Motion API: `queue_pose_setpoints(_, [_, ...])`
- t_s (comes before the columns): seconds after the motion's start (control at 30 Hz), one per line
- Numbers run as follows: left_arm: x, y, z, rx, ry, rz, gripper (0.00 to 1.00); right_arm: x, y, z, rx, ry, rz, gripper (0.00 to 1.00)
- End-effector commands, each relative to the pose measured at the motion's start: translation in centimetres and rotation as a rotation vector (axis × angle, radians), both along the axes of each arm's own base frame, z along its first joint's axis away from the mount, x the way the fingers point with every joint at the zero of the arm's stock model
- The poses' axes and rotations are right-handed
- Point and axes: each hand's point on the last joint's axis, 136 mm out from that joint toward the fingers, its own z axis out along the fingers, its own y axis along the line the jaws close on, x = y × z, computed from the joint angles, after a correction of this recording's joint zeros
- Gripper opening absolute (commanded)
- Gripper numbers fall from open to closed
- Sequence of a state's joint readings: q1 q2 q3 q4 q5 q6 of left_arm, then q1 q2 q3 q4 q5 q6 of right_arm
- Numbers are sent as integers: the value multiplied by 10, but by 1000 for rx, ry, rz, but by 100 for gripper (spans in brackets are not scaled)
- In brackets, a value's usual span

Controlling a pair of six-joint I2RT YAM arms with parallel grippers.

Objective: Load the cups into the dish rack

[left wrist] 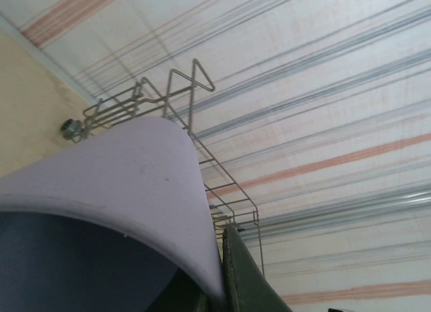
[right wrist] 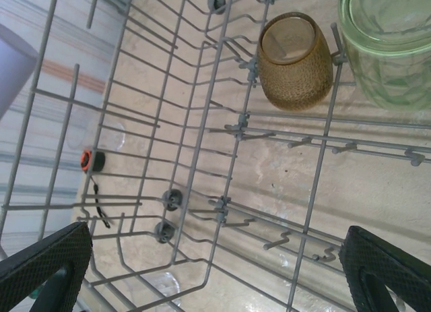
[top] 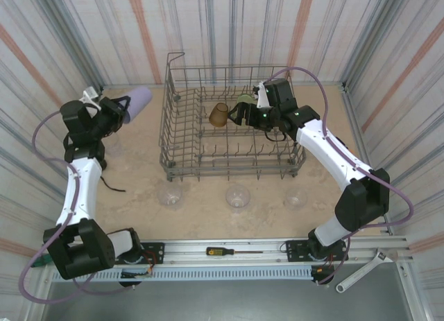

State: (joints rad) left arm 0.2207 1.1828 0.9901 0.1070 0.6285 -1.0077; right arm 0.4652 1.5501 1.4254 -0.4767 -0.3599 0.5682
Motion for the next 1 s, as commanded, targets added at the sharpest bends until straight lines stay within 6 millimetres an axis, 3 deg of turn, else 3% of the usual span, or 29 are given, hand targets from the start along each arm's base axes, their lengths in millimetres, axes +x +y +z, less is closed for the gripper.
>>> queue_pose_setpoints(0.0, [3,-14,31,15,-88,-43,0,-7,0,8,6,-3,26,99])
queue_pose_setpoints(0.3, [5,-51,56,19,-142,-199,0,-7,-1,9,50,9,31,99])
queue_pose_setpoints(0.73, [6,-148,50,17,-159,-516,0,-1,-24,8,162,17,-50,99])
queue_pose_setpoints(0.97, [2,-184,41,0,-148,-620,0,-4,-23,10,262,12,-28,99])
